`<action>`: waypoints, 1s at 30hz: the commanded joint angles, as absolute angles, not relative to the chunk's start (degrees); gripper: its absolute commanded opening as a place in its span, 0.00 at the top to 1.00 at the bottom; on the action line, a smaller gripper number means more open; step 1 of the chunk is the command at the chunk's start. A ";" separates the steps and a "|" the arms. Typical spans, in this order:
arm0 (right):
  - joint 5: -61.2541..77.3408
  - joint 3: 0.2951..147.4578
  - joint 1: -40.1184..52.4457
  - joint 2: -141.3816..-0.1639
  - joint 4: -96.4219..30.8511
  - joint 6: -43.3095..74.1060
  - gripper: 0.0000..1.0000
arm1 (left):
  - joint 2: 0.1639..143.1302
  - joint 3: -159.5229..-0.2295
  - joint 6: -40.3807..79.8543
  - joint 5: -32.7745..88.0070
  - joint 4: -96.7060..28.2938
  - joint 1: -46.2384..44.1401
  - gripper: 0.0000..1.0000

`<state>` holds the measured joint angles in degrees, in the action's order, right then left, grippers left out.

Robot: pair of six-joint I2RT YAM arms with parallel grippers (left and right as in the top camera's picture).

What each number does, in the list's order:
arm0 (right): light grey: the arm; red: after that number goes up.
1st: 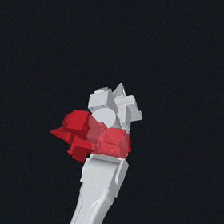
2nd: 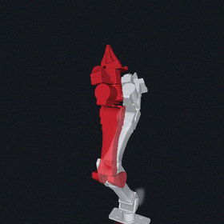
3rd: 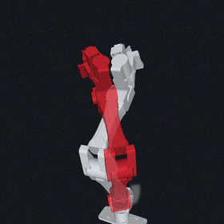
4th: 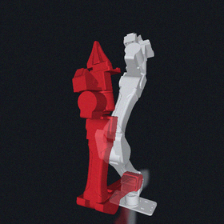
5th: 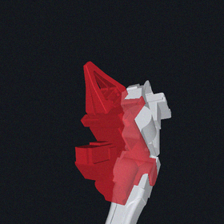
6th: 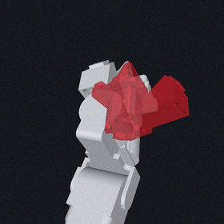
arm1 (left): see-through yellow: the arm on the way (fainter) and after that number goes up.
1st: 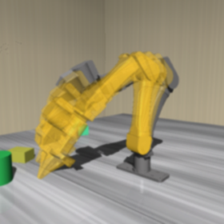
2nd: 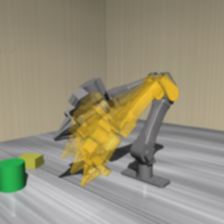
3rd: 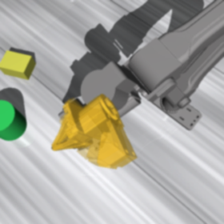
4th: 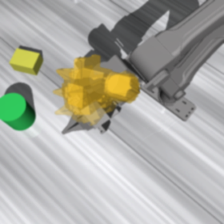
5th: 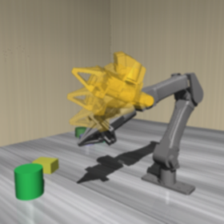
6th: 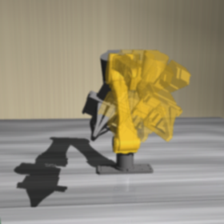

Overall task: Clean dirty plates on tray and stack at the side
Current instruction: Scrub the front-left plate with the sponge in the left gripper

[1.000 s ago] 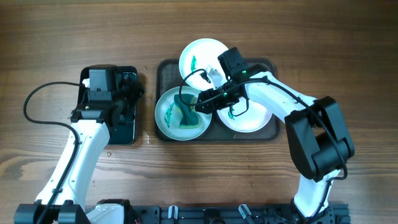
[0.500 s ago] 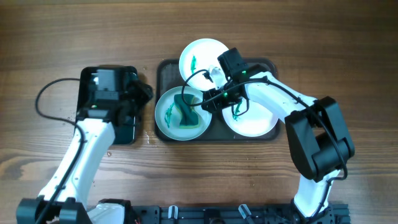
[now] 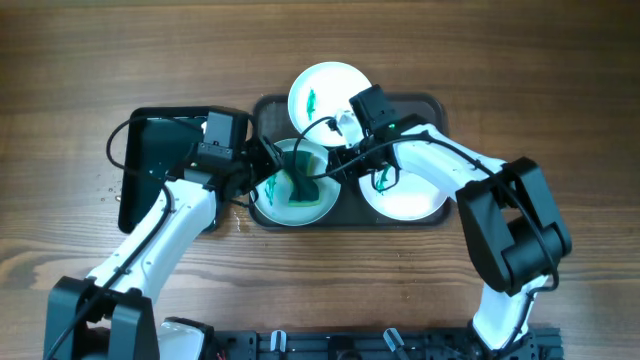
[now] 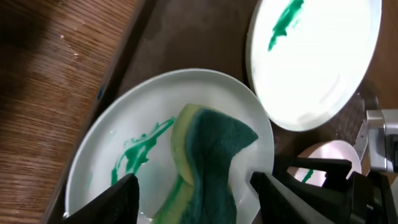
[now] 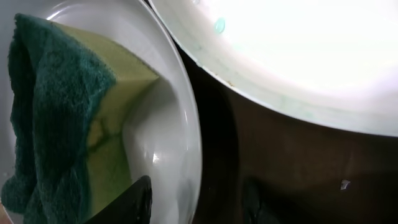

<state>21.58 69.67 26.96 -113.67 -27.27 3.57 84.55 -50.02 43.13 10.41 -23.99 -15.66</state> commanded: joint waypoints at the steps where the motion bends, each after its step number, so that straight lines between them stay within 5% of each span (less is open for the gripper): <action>1: 18.87 66.63 26.61 -114.98 -27.24 4.56 0.63 | 85.30 -50.59 39.62 11.07 -23.88 -17.63 0.41; 6: 18.92 66.63 26.61 -114.98 -26.37 5.10 0.75 | 87.61 -50.59 39.42 11.09 -23.86 -20.16 0.55; 22: 19.31 66.63 26.61 -114.98 -26.15 6.00 0.77 | 99.04 -50.59 39.38 7.42 -14.31 -26.92 0.57; 26: 19.31 66.63 26.61 -114.98 -26.22 6.00 0.77 | 101.78 -50.59 39.38 7.44 -14.17 -26.89 0.72; 28: 19.31 66.63 26.61 -114.98 -26.20 6.02 0.77 | 101.80 -50.59 39.38 7.40 -14.22 -26.83 0.92; 30: 19.29 66.63 26.61 -114.98 -26.15 6.00 0.77 | 101.80 -50.59 39.38 6.66 -14.79 -26.44 0.96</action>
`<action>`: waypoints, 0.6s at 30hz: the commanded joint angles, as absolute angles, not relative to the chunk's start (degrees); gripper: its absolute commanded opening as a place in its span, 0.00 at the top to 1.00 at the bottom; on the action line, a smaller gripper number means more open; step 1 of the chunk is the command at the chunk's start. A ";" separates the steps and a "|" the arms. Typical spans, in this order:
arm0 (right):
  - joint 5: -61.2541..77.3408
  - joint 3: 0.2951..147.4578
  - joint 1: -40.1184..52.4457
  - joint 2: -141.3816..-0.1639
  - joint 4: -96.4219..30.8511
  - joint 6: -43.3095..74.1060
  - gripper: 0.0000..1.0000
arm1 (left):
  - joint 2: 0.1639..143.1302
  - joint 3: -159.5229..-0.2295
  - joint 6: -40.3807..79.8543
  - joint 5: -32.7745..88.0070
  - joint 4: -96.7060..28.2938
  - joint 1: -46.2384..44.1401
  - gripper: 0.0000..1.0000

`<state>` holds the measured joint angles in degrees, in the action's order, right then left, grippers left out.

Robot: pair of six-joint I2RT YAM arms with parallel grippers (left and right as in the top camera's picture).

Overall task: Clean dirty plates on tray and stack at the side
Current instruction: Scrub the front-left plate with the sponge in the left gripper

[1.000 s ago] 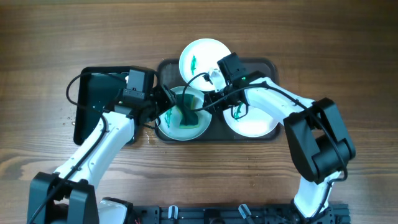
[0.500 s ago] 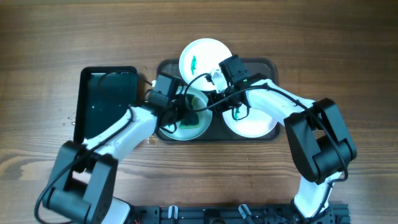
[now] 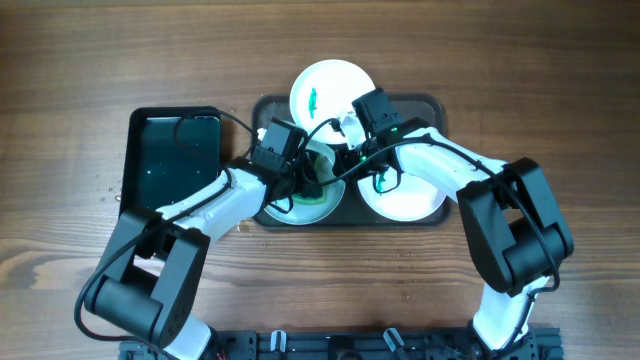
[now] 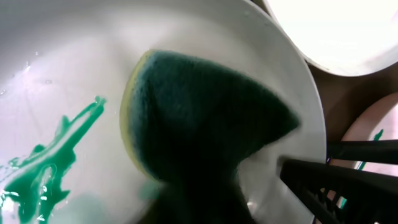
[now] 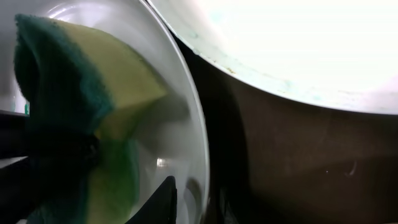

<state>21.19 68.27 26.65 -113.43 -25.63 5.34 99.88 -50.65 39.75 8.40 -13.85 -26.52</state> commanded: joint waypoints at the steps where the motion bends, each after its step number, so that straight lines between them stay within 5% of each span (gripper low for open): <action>1: 19.29 66.63 26.61 -114.98 -26.15 6.00 0.77 | 101.78 -50.59 39.38 5.67 -15.33 -26.20 0.96; 18: 19.05 66.63 26.59 -114.98 -26.20 5.96 0.78 | 94.72 -50.61 39.18 -22.02 -30.06 -21.08 0.96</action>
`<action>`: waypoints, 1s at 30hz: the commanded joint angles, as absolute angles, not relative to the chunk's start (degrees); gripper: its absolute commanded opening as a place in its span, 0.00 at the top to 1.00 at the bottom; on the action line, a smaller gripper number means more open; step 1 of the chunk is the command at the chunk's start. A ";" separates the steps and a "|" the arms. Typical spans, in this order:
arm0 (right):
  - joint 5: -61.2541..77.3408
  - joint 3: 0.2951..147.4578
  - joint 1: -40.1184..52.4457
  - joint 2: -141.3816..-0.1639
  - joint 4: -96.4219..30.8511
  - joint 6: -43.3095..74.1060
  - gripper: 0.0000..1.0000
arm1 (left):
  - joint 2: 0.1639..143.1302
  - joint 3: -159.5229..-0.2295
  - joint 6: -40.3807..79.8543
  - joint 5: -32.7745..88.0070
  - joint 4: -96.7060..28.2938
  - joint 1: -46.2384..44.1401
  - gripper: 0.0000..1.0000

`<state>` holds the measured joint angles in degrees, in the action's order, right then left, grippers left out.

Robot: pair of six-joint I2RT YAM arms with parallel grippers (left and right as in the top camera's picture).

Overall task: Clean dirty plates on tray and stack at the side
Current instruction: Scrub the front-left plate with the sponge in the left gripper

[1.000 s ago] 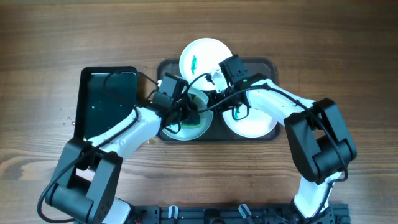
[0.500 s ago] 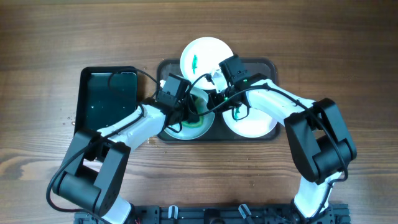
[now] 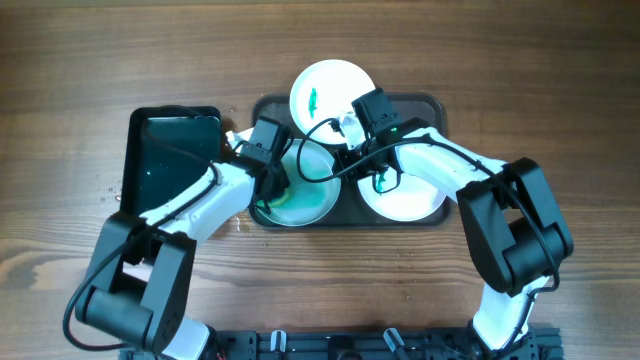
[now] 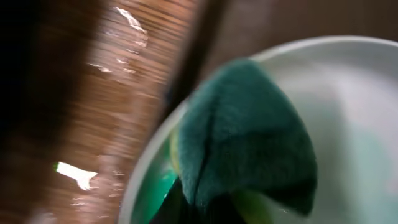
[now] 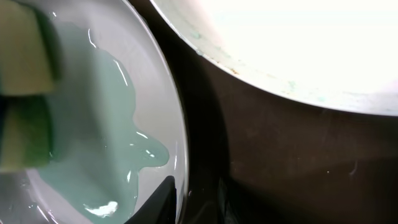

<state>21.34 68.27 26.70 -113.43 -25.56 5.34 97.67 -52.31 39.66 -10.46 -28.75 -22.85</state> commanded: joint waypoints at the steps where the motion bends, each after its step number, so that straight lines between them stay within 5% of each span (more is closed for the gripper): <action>1: 19.03 66.63 26.59 -114.98 -26.20 5.98 0.77 | 93.80 -50.61 39.18 -19.59 -29.71 -21.10 0.96; 9: 19.09 66.63 26.61 -114.98 -26.11 6.02 0.78 | 93.27 -50.59 39.18 14.39 -16.64 -21.26 0.96; 20: 19.07 66.63 26.61 -114.98 -24.69 6.02 0.83 | 101.89 -50.54 39.20 -4.36 -20.80 -21.50 0.96; 25: 19.07 67.11 26.61 -114.96 -24.38 6.20 0.95 | 97.97 -50.54 39.20 -14.94 -25.61 -21.47 0.96; 30: 14.79 69.58 26.61 -114.85 -24.58 6.13 0.96 | 89.73 -50.65 39.22 -18.50 -24.23 -21.47 0.96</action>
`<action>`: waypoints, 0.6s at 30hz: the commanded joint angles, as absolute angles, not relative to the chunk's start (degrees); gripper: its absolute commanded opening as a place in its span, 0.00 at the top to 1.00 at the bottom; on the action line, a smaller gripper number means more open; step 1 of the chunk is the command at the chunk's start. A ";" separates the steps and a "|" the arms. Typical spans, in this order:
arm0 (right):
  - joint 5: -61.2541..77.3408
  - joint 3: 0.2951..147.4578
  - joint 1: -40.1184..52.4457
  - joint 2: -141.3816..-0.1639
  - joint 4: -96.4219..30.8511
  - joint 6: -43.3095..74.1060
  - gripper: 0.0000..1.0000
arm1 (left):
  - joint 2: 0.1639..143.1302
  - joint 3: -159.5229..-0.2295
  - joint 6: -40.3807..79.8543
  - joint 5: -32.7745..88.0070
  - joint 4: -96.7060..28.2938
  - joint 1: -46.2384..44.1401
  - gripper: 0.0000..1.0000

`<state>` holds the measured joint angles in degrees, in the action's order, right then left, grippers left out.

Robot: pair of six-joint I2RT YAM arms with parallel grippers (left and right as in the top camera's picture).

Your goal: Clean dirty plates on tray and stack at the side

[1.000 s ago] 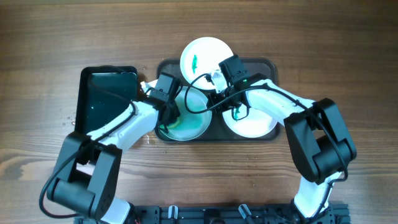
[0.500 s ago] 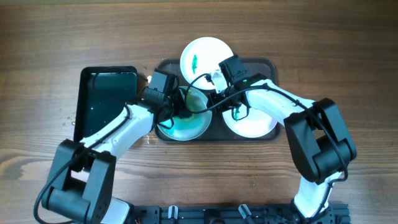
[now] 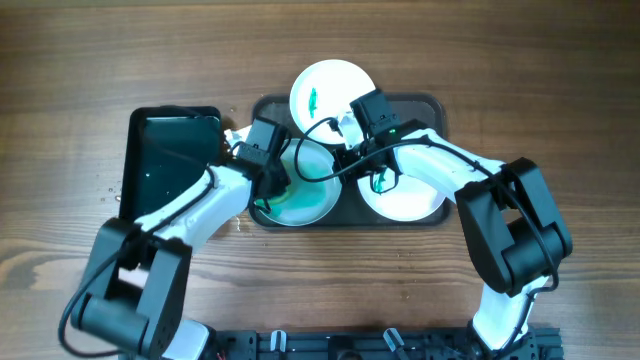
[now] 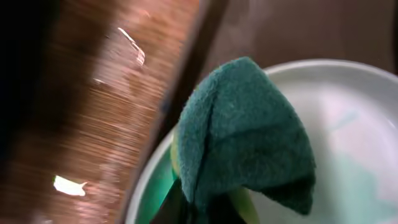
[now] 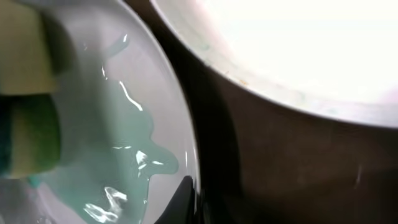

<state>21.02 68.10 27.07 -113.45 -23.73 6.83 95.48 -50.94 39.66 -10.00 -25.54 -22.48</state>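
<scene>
Three white plates are at the dark tray (image 3: 437, 110). The left plate (image 3: 315, 200) is coated with a pale green wet film (image 5: 112, 124). My left gripper (image 3: 272, 180) is shut on a green-and-yellow sponge (image 4: 242, 137), pressed at that plate's left rim (image 4: 348, 124). My right gripper (image 3: 340, 165) pinches the same plate's right rim (image 5: 196, 199). The right plate (image 3: 405, 195) and the back plate (image 3: 325, 90) each carry a green stain.
A black basin (image 3: 165, 165) lies on the wooden table left of the tray. The back plate leans over the tray's far rim. In the right wrist view the bright neighbouring plate (image 5: 298, 50) sits close to the pinched rim.
Almost nothing has changed. The sponge is still at the left rim of the left plate in my left gripper, shifted only slightly. My right gripper still pinches the right rim.
First the sponge lay loose on the left plate beside a green stain, my left gripper open above it and my right astride the rim. Then my left gripper was on the sponge mid-plate. Later the sponge stood at the left rim, the stain smeared into a pale film.
</scene>
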 commanded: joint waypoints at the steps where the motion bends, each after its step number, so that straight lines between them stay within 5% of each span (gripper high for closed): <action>1: 14.26 70.24 26.61 -114.85 -24.82 6.07 0.96 | 88.05 -50.65 39.24 -18.39 -23.73 -21.47 0.96; 7: 11.86 76.51 26.61 -113.34 -28.91 3.38 0.96 | 76.66 -50.65 41.17 -18.06 -23.64 -17.96 0.96; 18: -13.39 87.35 31.81 -107.68 -37.19 -6.59 0.96 | 72.27 -50.63 41.15 -15.92 -27.24 -4.08 0.96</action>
<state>-2.85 83.53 28.69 -111.07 -36.93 -1.67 72.88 -50.50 40.38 -16.23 -26.79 -6.39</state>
